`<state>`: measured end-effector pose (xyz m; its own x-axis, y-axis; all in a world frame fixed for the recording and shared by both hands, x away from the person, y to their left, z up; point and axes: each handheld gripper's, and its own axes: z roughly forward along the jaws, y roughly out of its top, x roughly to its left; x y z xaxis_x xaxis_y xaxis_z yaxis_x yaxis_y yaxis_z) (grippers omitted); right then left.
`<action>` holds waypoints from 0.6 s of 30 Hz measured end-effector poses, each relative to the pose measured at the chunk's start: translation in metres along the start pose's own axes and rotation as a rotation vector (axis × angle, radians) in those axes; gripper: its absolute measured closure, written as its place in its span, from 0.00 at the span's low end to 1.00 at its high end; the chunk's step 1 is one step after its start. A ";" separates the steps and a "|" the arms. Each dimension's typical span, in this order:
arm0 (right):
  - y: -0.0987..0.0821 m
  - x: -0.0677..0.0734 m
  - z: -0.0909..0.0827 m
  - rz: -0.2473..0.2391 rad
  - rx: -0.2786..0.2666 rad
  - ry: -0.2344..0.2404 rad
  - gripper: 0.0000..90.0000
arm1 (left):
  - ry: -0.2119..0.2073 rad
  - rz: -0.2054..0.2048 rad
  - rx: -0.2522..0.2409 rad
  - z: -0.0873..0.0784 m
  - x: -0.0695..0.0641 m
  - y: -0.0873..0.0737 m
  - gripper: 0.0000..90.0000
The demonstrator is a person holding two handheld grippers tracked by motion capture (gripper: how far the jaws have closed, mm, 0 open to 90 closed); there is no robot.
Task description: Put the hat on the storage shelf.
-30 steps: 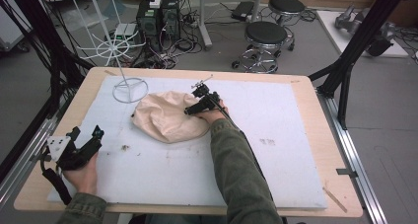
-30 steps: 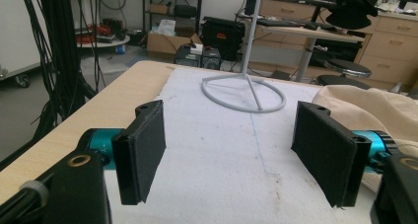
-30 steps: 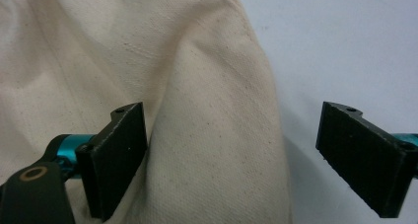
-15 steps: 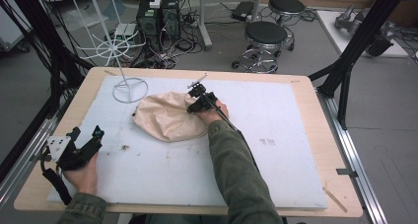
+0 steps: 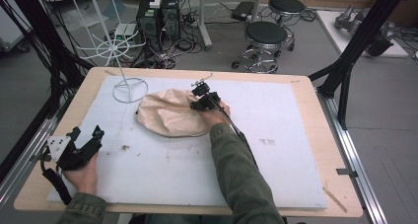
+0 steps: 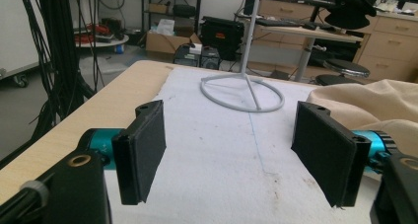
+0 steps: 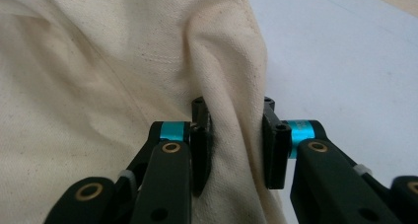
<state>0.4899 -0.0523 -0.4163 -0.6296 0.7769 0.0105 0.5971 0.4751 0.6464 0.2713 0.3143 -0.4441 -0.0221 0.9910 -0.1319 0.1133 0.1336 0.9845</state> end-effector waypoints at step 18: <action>-0.008 -0.003 -0.038 0.078 -0.173 -0.071 0.82 | -0.004 -0.005 -0.004 0.000 -0.001 0.000 0.32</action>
<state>0.4679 -0.0742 -0.3929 -0.5443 0.8387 0.0162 0.5446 0.3386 0.7673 0.2709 0.3132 -0.4437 -0.0183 0.9904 -0.1372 0.1088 0.1384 0.9844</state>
